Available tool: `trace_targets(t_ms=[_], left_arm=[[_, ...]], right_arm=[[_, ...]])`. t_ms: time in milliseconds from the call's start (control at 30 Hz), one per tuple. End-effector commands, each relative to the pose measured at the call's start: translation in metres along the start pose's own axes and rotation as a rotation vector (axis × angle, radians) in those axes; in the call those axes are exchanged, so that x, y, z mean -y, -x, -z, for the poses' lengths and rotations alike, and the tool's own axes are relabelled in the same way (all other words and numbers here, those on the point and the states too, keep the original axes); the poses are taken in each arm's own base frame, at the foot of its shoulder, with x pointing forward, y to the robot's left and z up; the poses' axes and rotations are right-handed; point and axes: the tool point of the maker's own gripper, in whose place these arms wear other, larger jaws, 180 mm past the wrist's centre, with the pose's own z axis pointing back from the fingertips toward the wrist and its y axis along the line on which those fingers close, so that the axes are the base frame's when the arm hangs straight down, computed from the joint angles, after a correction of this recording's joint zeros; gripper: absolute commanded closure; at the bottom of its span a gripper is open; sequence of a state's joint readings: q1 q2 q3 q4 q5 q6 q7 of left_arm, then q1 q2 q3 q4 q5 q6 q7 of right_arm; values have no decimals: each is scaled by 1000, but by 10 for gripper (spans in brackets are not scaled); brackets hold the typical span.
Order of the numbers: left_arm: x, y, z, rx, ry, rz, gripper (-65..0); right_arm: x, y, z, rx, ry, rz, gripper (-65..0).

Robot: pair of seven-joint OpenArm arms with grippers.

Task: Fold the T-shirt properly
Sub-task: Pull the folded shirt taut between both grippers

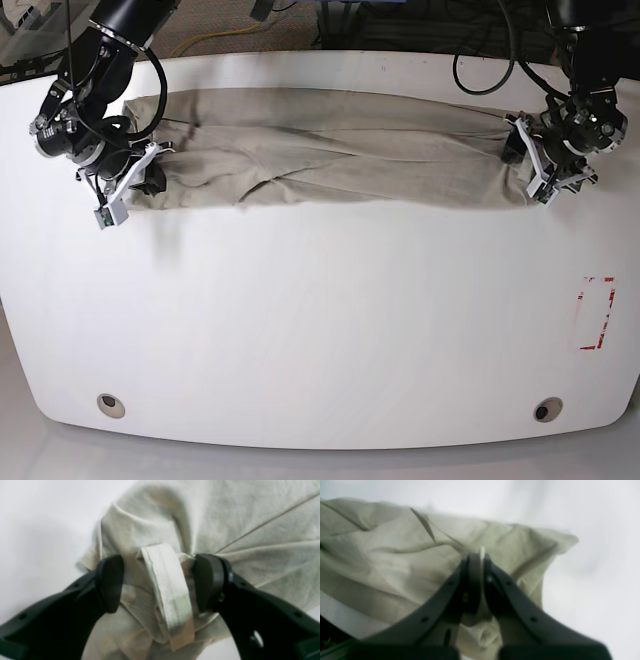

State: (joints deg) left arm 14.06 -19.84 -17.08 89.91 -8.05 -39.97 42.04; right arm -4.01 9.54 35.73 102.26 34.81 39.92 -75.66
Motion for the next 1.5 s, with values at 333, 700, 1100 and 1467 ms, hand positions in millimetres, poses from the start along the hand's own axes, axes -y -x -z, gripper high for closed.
trace_targets(t_ms=[333,700,1100,1467], left_arm=[[-3,19,-1,-92,-20,29,-407],[-3,18,0,-89,-19,27,-407],[-2,9,-3,-63,-23,31,-408],[7,-52,-22,145,25,15,-424]], right_arm=[[66,13,2,68,37,112,-149],[54,-7,-34,79,108,-25,-328],[-39,-2,-5,49,-43,-26,-328],[-19,47,48,-19,-156,140,-328]])
